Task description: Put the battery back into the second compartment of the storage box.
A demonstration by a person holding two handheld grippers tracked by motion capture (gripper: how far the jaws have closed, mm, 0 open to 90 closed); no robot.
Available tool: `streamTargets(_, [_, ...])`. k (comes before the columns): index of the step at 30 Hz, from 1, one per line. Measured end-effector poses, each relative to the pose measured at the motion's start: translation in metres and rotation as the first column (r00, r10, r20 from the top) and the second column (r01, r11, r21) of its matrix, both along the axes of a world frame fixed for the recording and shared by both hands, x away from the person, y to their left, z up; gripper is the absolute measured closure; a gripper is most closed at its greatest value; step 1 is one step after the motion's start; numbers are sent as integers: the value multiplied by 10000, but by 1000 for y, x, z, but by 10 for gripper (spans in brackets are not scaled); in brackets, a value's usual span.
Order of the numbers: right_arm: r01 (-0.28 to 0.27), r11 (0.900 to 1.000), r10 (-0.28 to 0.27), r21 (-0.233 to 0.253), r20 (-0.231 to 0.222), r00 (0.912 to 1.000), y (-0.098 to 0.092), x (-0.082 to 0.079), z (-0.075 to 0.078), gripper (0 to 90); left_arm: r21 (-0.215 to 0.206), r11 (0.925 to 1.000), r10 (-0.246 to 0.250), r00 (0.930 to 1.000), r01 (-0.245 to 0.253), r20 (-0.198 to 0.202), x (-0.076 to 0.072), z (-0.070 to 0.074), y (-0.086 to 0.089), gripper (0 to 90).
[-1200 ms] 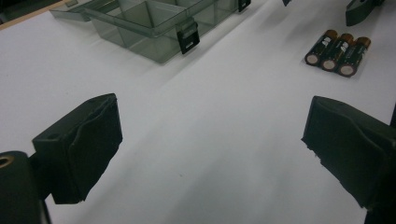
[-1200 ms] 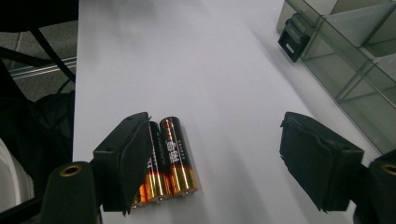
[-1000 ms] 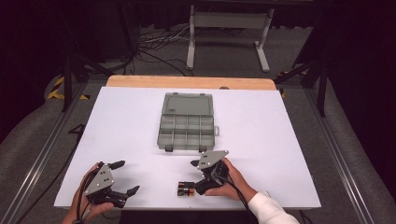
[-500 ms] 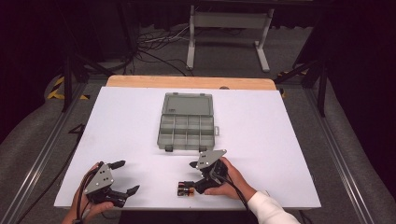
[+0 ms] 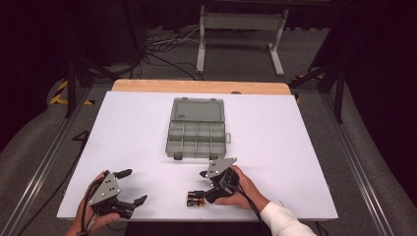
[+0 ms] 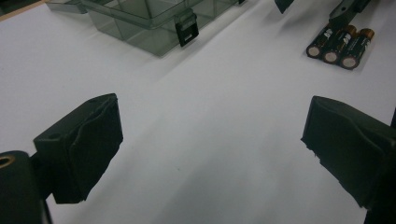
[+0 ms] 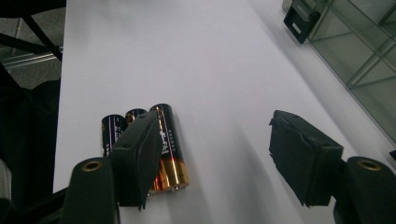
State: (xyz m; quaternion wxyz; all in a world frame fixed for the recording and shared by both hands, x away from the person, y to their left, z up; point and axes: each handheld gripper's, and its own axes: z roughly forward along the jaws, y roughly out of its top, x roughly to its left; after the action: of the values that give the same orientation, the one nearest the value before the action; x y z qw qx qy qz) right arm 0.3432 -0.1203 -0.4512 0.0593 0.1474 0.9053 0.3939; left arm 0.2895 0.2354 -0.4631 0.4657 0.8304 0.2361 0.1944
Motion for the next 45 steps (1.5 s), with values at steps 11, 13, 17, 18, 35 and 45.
streamTargets(11, [-289, 9995, 288, -156, -87, 9995, 2, 1, -4, 497, 43, 10000, -63, 9999, 63, -87, 1, -1, -2, 56])
streamTargets(13, [-398, 9989, 396, -264, -73, 9992, 3, 1, -5, 616, 38, 10000, -41, 9999, 42, -98, 1, -1, -2, 57])
streamTargets(17, [-557, 9973, 562, -480, 77, 9984, 5, 1, -6, 687, -7, 10000, -27, 9999, 27, -102, 1, -1, -1, 56])
streamTargets(18, [-582, 9971, 588, -498, 102, 9982, 5, 0, -6, 704, -17, 10000, -21, 9999, 21, -101, 1, -1, -1, 56])
streamTargets(35, [-520, 9972, 555, -544, 647, 9964, 4, -3, -4, 777, -62, 10000, 19, 10000, -19, -97, 1, -1, -1, 56])
streamTargets(45, [-121, 9998, 138, -152, 1199, 9927, -3, -2, 9, 778, -85, 9999, 54, 9999, -55, -97, 1, -1, 0, 57])
